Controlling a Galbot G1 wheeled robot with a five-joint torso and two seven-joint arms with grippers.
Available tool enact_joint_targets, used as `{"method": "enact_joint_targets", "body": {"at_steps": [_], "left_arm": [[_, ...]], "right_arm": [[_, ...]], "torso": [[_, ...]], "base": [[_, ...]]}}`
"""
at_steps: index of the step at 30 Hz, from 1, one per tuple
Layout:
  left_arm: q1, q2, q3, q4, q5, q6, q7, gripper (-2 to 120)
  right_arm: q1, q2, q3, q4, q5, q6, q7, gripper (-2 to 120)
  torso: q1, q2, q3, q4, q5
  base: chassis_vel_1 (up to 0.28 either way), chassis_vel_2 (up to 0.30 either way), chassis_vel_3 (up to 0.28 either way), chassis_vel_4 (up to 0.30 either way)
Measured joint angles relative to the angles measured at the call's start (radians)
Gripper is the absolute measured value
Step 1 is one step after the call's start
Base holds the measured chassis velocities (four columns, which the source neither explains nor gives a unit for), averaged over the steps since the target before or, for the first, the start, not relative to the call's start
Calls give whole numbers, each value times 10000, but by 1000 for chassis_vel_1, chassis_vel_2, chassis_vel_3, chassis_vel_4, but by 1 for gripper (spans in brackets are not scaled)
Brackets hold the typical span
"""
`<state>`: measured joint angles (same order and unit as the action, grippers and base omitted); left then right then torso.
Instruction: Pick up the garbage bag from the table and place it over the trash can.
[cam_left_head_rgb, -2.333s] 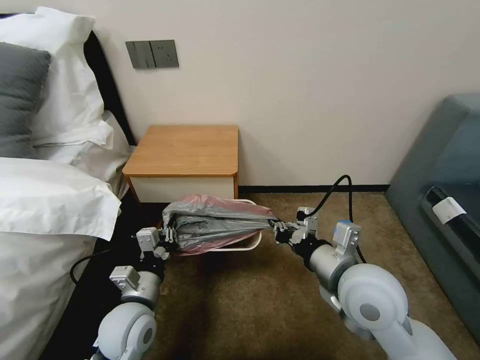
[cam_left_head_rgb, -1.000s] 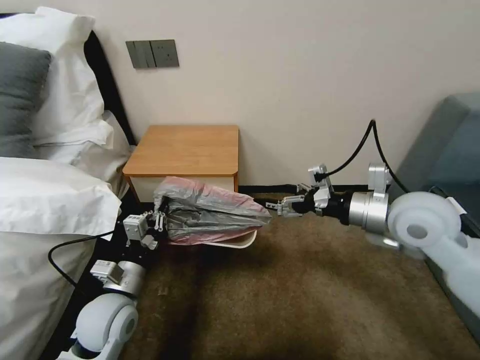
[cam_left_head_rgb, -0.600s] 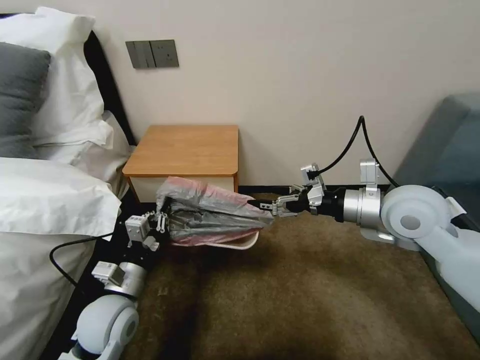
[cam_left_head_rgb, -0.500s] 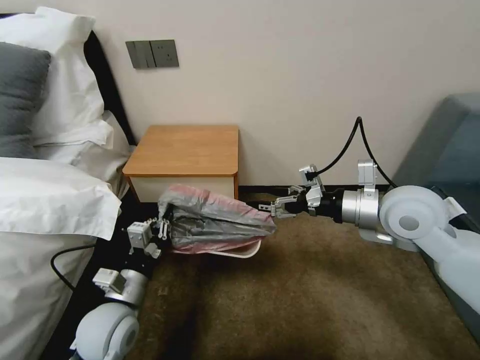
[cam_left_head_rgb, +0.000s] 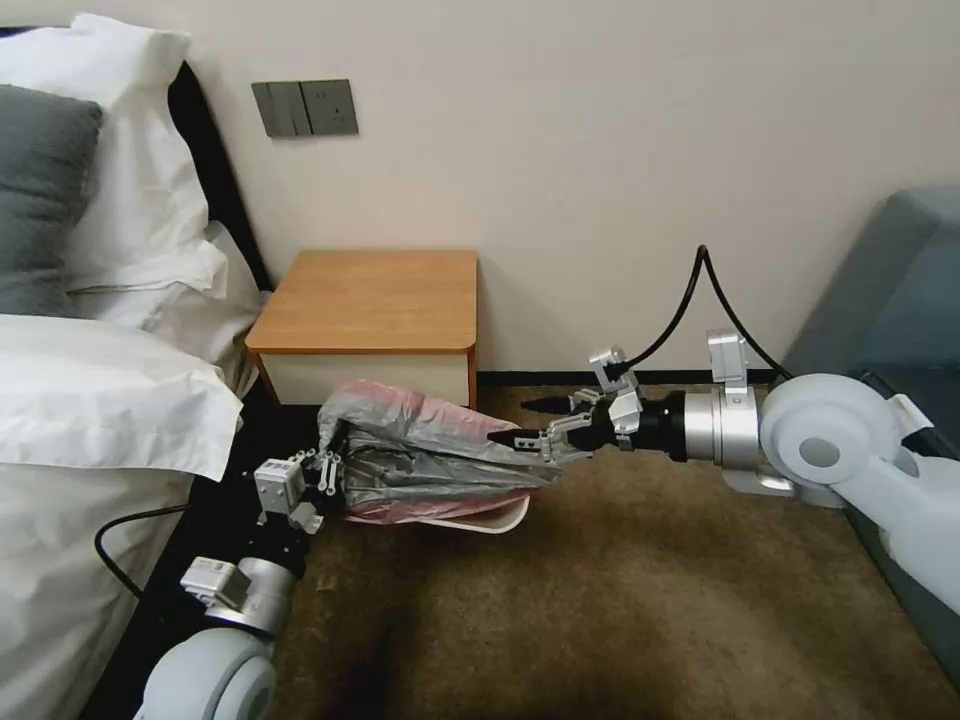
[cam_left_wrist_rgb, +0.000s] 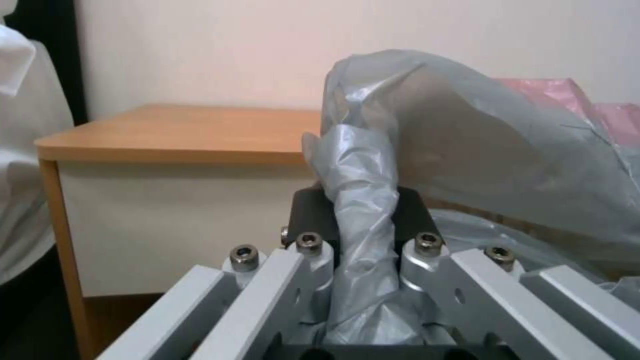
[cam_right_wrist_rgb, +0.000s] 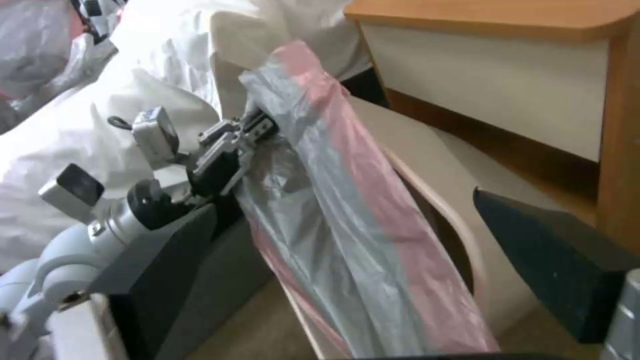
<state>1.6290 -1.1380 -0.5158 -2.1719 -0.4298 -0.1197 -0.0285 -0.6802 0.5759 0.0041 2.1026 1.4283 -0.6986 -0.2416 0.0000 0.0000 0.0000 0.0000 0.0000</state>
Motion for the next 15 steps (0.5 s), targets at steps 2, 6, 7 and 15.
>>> {"method": "enact_joint_targets", "body": {"at_steps": [2,6,7,15], "left_arm": [[-5,0,6,-9,0,0,8,8],[-15,-1,34,-11,0,-3,36,8],[-15,-1,34,-11,0,-3,36,8],[9,20,46,-26,-9,-27,67,8]], "right_arm": [[-12,0,-64,-46,-60,0,-64,94],[-4,34,-241,-138,-145,3,-142,92],[-4,34,-241,-138,-145,3,-142,92],[191,237,-578,-260,-225,49,-144,88]], "torso": [[0,0,0,0,1],[0,0,0,0,0],[0,0,0,0,0],[0,0,0,0,0]], "base": [[0,0,0,0],[0,0,0,0],[0,0,0,0],[0,0,0,0]]}}
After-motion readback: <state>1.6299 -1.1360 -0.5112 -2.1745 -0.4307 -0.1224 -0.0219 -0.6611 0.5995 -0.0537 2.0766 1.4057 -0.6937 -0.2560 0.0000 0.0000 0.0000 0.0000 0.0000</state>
